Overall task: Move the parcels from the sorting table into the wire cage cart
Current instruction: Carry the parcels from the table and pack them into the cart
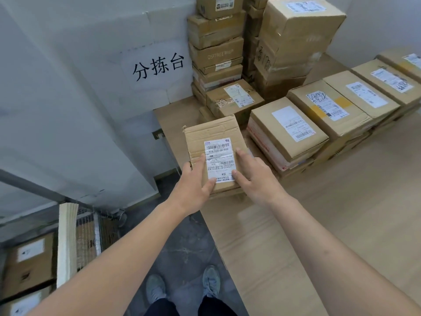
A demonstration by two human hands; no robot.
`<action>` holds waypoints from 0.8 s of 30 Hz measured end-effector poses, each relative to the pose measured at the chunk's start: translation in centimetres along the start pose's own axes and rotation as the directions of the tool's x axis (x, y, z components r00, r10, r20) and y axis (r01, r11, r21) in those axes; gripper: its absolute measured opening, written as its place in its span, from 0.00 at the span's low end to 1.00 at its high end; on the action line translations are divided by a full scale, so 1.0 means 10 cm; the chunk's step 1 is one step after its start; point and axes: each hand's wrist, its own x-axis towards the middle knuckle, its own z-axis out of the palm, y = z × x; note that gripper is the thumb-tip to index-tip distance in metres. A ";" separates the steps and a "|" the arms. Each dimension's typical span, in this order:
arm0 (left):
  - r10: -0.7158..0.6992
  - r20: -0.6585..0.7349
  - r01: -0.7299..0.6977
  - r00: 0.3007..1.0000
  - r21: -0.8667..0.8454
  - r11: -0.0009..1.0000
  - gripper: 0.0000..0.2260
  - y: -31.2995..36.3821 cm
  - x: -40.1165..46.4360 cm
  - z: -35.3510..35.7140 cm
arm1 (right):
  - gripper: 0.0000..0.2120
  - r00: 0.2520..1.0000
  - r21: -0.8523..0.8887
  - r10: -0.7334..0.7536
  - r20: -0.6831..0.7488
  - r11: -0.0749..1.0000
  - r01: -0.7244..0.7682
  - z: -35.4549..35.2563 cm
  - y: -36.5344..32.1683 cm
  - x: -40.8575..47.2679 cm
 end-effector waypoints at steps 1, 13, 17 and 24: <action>-0.003 -0.014 0.003 1.000 -0.002 1.000 0.34 -0.03 -0.04 -0.06 | 0.31 1.000 -0.004 -0.016 0.000 1.000 0.016 0.04 -0.06 0.01; -0.090 -0.122 0.090 0.988 -0.006 0.996 0.34 -0.88 -0.63 -0.94 | 0.30 0.981 -0.084 -0.178 0.072 0.979 0.184 0.84 -1.05 0.01; -0.132 -0.147 0.131 0.980 -0.015 0.991 0.34 -1.24 -0.88 -1.22 | 0.29 0.965 -0.053 -0.230 0.128 0.970 0.238 1.18 -1.43 -0.02; -0.258 -0.191 0.247 0.947 -0.076 0.966 0.35 -1.94 -1.38 -1.62 | 0.27 0.921 -0.074 -0.286 0.263 0.946 0.315 1.87 -2.06 -0.05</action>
